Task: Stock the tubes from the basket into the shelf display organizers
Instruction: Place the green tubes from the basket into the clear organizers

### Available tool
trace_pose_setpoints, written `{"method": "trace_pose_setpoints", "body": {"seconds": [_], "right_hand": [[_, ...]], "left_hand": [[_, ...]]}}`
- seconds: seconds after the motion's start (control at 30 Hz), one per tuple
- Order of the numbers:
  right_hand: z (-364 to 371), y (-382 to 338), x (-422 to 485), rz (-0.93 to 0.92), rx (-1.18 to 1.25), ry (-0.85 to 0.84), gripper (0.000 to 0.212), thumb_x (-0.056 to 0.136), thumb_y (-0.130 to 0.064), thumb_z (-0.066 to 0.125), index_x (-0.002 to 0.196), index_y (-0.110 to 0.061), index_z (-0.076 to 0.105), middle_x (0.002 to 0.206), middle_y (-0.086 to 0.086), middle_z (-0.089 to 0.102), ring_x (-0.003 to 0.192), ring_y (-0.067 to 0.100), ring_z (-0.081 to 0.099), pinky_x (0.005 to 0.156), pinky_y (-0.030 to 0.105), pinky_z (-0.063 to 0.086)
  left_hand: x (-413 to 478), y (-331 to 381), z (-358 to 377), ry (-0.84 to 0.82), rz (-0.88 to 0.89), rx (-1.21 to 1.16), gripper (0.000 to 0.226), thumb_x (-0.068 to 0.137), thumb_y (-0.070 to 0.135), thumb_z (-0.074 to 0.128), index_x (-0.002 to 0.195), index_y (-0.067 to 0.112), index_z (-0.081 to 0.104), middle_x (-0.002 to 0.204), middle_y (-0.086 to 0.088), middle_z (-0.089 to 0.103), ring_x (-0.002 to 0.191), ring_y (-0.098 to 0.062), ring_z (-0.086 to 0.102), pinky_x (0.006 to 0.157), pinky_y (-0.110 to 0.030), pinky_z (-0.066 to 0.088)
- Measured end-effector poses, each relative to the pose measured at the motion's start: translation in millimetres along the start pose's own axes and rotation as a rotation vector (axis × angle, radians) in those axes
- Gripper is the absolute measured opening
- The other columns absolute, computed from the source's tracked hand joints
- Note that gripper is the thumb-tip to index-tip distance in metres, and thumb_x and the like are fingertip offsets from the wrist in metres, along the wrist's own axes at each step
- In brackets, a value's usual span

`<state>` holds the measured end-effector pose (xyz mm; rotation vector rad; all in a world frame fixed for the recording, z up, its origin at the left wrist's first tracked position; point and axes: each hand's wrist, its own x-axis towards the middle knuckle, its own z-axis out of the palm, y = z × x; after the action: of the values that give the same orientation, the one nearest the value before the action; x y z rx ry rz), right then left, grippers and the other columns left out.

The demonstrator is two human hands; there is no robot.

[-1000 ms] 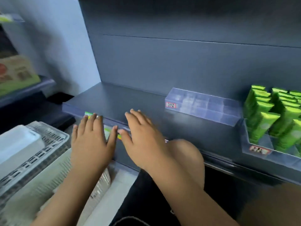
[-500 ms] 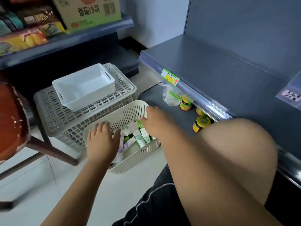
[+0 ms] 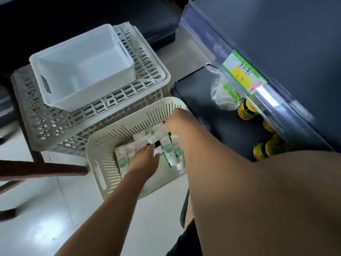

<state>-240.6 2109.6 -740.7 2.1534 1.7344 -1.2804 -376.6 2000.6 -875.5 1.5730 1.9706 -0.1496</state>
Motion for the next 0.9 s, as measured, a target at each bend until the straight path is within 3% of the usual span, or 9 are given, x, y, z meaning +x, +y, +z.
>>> {"method": "trace_pose_setpoints", "body": {"seconds": [0.13, 0.27, 0.3, 0.37, 0.47, 0.57, 0.7, 0.83, 0.9], "right_hand": [[31.7, 8.6, 61.8, 0.072, 0.094, 0.022, 0.028, 0.101, -0.02, 0.054, 0.123, -0.006, 0.063, 0.105, 0.011, 0.065, 0.065, 0.02, 0.049, 0.052, 0.025, 0.035], [67.4, 35.1, 103.0, 0.152, 0.12, 0.028, 0.019, 0.103, -0.014, 0.049, 0.11, -0.022, 0.065, 0.073, -0.001, 0.05, 0.058, 0.011, 0.046, 0.037, 0.017, 0.035], [76.2, 42.7, 108.2, 0.16, 0.137, 0.031, 0.021, 0.103, -0.012, 0.046, 0.1, -0.028, 0.059, 0.075, -0.003, 0.051, 0.061, 0.01, 0.049, 0.04, 0.015, 0.038], [95.2, 53.6, 117.4, 0.159, 0.094, 0.105, 0.021, 0.098, -0.009, 0.045, 0.098, -0.026, 0.057, 0.086, -0.002, 0.061, 0.074, 0.016, 0.059, 0.059, 0.027, 0.054], [113.4, 45.7, 127.8, 0.149, 0.061, 0.193, 0.022, 0.095, -0.013, 0.052, 0.115, -0.021, 0.057, 0.107, 0.001, 0.064, 0.087, 0.02, 0.058, 0.071, 0.034, 0.048], [116.1, 35.8, 130.4, 0.144, 0.019, 0.078, 0.028, 0.098, -0.015, 0.049, 0.124, -0.006, 0.053, 0.129, 0.011, 0.051, 0.113, 0.027, 0.052, 0.084, 0.035, 0.044], [108.6, 35.8, 133.1, 0.189, -0.066, 0.014, 0.028, 0.095, -0.015, 0.055, 0.122, -0.006, 0.061, 0.129, 0.013, 0.053, 0.109, 0.026, 0.058, 0.075, 0.033, 0.053], [114.3, 33.7, 121.6, 0.189, 0.025, 0.012, 0.043, 0.087, -0.021, 0.069, 0.125, -0.012, 0.054, 0.129, 0.011, 0.051, 0.114, 0.03, 0.056, 0.092, 0.044, 0.055], [119.3, 35.5, 113.8, 0.173, 0.068, -0.012, 0.035, 0.086, -0.018, 0.069, 0.118, -0.015, 0.055, 0.115, 0.009, 0.059, 0.104, 0.029, 0.059, 0.087, 0.045, 0.057]], "left_hand": [[42.1, 6.0, 8.4, -0.034, -0.11, 0.115, 0.031, 0.098, 0.017, 0.048, 0.127, 0.011, 0.056, 0.123, -0.013, 0.065, 0.112, -0.031, 0.063, 0.088, -0.037, 0.05], [54.7, 8.7, 23.2, 0.015, -0.243, 0.184, 0.039, 0.092, 0.005, 0.048, 0.13, 0.015, 0.056, 0.121, -0.007, 0.065, 0.106, -0.027, 0.067, 0.082, -0.037, 0.055], [53.7, 8.8, 29.1, 0.041, -0.232, 0.193, 0.04, 0.093, 0.005, 0.047, 0.131, 0.015, 0.054, 0.122, -0.007, 0.064, 0.107, -0.027, 0.066, 0.082, -0.038, 0.054], [51.2, 8.1, 37.6, 0.086, -0.206, 0.16, 0.037, 0.094, 0.005, 0.045, 0.129, 0.016, 0.054, 0.125, -0.005, 0.062, 0.109, -0.029, 0.064, 0.082, -0.04, 0.053], [57.0, 0.3, 39.5, 0.099, -0.194, 0.144, 0.036, 0.095, 0.008, 0.048, 0.128, 0.019, 0.056, 0.128, -0.005, 0.062, 0.114, -0.031, 0.06, 0.085, -0.042, 0.05], [64.9, -13.5, 36.4, 0.008, -0.177, 0.229, 0.047, 0.095, 0.013, 0.052, 0.14, 0.022, 0.046, 0.136, -0.008, 0.055, 0.126, -0.031, 0.051, 0.095, -0.045, 0.044], [74.4, -22.1, 38.9, -0.116, -0.092, 0.394, 0.047, 0.088, 0.028, 0.067, 0.133, 0.025, 0.053, 0.135, 0.002, 0.056, 0.132, -0.027, 0.04, 0.102, -0.048, 0.036], [76.2, -28.4, 39.2, -0.069, 0.017, 0.367, 0.034, 0.082, 0.041, 0.069, 0.114, 0.031, 0.07, 0.12, 0.003, 0.062, 0.122, -0.027, 0.047, 0.1, -0.044, 0.034], [72.4, -34.5, 37.0, -0.057, 0.091, 0.367, 0.033, 0.08, 0.039, 0.071, 0.112, 0.03, 0.07, 0.117, 0.005, 0.065, 0.121, -0.026, 0.05, 0.1, -0.043, 0.035]]}}
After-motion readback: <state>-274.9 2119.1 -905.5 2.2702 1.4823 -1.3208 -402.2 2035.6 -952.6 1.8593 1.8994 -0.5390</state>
